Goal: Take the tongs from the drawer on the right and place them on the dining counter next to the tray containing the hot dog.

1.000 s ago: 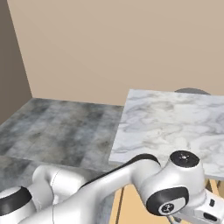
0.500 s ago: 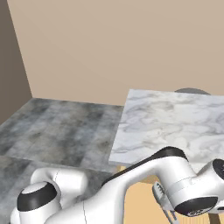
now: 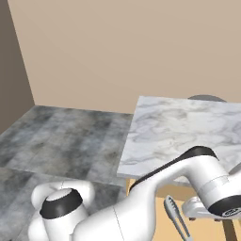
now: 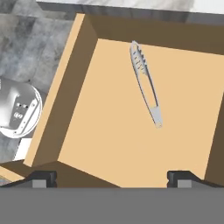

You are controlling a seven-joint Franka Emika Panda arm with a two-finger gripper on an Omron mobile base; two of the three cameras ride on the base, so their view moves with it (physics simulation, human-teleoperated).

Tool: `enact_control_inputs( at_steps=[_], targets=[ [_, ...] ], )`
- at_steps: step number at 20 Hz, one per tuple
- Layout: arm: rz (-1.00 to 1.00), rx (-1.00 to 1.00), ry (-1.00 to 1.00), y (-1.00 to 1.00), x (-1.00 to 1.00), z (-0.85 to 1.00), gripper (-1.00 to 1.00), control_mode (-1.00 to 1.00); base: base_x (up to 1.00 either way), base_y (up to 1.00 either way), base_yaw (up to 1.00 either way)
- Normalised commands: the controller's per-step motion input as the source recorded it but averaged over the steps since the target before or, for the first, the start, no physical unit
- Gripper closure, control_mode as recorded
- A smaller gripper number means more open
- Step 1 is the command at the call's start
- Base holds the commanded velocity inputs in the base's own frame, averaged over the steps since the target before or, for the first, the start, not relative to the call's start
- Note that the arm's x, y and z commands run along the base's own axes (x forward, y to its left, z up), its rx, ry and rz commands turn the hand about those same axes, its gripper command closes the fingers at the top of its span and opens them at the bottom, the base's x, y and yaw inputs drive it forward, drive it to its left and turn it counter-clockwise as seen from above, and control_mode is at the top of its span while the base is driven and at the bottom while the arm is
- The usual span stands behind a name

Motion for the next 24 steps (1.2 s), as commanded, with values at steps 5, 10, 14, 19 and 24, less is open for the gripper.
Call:
enact_control_inputs(
  at_steps=[5,10,14,19,24],
  targets=[
    [0.06,-0.04,0.04,0.01,0.15,-0.44,-1.00,-1.00,0.00,0.00,0.00],
    [0.06,-0.01,0.04,0.00,0.04,-0.60,-1.00,-1.00,0.00,0.00,0.00],
    [0.08,0.00,0.01,0.03,0.06,-0.55,-1.00,-1.00,0.00,0.00,0.00],
    [0.07,0.00,0.00,0.07,0.19,-0.35,-1.00,-1.00,0.00,0.00,0.00],
    [0.03,-0.03,-0.05,0.01,0.34,-0.23,-1.00,-1.00,0.00,0.00,0.00]
  ],
)
